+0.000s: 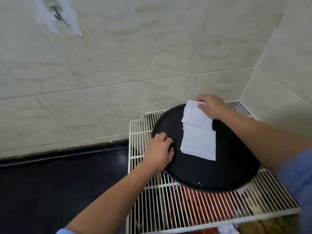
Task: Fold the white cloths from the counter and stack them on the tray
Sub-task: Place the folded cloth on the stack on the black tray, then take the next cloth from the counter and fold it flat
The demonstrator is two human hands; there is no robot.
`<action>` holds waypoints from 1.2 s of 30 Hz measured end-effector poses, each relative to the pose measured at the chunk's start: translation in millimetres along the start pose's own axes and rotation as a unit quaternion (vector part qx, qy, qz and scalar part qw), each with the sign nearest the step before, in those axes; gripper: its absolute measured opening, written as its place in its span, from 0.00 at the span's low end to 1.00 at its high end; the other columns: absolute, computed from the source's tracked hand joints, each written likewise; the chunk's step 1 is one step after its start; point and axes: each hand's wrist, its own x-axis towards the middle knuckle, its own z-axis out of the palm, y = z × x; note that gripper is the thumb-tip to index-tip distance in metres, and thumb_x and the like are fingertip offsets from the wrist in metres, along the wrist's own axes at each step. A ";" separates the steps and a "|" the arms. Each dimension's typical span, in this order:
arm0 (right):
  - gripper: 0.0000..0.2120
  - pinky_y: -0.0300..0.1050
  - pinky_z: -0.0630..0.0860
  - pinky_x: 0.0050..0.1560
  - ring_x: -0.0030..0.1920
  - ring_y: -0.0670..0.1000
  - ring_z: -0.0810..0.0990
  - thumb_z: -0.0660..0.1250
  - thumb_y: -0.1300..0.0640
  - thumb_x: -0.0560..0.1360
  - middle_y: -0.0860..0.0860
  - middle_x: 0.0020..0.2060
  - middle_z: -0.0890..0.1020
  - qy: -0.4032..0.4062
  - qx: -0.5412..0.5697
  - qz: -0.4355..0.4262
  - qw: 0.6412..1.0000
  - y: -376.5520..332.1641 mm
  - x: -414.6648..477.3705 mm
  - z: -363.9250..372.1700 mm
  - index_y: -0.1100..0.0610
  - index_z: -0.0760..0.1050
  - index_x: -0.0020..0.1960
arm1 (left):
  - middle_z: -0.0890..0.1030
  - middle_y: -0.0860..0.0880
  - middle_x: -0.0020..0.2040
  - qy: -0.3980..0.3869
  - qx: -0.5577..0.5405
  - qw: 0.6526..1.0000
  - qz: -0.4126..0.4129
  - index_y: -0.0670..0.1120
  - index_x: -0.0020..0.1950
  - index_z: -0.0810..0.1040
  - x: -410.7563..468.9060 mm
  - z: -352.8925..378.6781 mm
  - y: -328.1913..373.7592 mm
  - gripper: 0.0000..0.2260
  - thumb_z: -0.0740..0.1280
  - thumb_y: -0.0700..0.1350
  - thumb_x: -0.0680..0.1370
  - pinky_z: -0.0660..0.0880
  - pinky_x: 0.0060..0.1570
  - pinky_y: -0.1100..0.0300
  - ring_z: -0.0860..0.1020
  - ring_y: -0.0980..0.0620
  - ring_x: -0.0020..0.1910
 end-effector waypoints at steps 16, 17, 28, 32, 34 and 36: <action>0.28 0.57 0.66 0.61 0.64 0.59 0.68 0.49 0.36 0.79 0.55 0.64 0.71 0.015 -0.198 -0.026 0.980 -11.3 -16.2 33.1 0.53 0.65 0.70 | 0.75 0.47 0.54 0.032 -0.005 0.999 -0.001 0.45 0.58 0.77 -5.0 -3.6 -5.1 0.14 0.64 0.47 0.75 0.71 0.55 0.50 0.72 0.47 0.53; 0.28 0.56 0.66 0.60 0.63 0.58 0.69 0.49 0.37 0.79 0.55 0.63 0.72 0.029 -0.199 -0.035 0.979 -20.3 -18.6 27.4 0.54 0.68 0.68 | 0.75 0.47 0.54 0.047 -0.006 0.999 -0.003 0.45 0.58 0.77 -8.8 -11.0 -7.4 0.13 0.64 0.47 0.75 0.71 0.56 0.50 0.73 0.47 0.54; 0.16 0.48 0.72 0.43 0.50 0.59 0.80 0.58 0.43 0.79 0.55 0.49 0.83 0.031 -0.072 -0.218 0.973 -229.9 -110.5 53.5 0.53 0.78 0.51 | 0.79 0.49 0.48 0.039 0.069 0.981 -0.174 0.48 0.50 0.76 -190.7 -101.3 -122.1 0.09 0.60 0.50 0.77 0.72 0.41 0.54 0.78 0.44 0.47; 0.16 0.48 0.73 0.44 0.50 0.60 0.80 0.59 0.42 0.78 0.55 0.47 0.83 -0.015 -0.057 -0.275 0.960 -328.1 -165.7 113.6 0.51 0.79 0.50 | 0.80 0.49 0.49 0.023 0.099 0.963 -0.249 0.48 0.50 0.75 -307.7 -133.8 -174.4 0.08 0.60 0.50 0.77 0.72 0.42 0.53 0.78 0.44 0.48; 0.16 0.47 0.71 0.42 0.49 0.59 0.80 0.59 0.42 0.79 0.54 0.46 0.83 -0.046 -0.050 -0.315 0.947 -381.4 -196.0 143.0 0.51 0.79 0.50 | 0.80 0.49 0.51 0.023 0.110 0.950 -0.291 0.49 0.51 0.76 -370.3 -150.5 -196.5 0.09 0.61 0.50 0.77 0.73 0.44 0.53 0.78 0.44 0.50; 0.15 0.47 0.71 0.42 0.48 0.57 0.80 0.59 0.41 0.78 0.51 0.46 0.83 -0.077 -0.045 -0.360 0.929 -435.7 -225.8 170.1 0.50 0.78 0.51 | 0.81 0.49 0.51 0.026 0.119 0.934 -0.337 0.50 0.51 0.76 -434.3 -167.0 -216.7 0.08 0.61 0.51 0.76 0.74 0.44 0.53 0.79 0.44 0.50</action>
